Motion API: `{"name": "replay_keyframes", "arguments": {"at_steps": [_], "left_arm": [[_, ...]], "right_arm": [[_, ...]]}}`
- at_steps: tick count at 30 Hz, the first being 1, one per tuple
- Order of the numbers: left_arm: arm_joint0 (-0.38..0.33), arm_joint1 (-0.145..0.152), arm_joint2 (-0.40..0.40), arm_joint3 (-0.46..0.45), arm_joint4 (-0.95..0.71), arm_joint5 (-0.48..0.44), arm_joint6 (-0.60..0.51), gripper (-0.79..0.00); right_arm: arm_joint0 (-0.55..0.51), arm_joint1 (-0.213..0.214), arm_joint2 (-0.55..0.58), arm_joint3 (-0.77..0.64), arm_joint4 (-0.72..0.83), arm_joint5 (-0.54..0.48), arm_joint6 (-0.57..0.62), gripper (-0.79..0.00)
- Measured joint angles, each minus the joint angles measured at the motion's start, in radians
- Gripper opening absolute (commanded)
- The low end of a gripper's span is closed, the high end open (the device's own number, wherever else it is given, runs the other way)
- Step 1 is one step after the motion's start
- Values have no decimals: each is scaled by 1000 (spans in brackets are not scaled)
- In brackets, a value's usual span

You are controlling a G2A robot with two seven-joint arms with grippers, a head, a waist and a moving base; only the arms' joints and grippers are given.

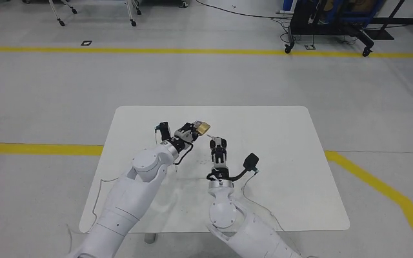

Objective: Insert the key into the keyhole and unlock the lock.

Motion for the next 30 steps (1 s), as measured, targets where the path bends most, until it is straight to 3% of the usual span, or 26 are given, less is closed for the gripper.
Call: {"name": "replay_keyframes", "arguments": {"at_steps": [30], "left_arm": [[10, -13, -8, -18, 76, 25, -12, -785]], "right_arm": [[-5, -94, 58, 73, -73, 34, -39, -785]]}}
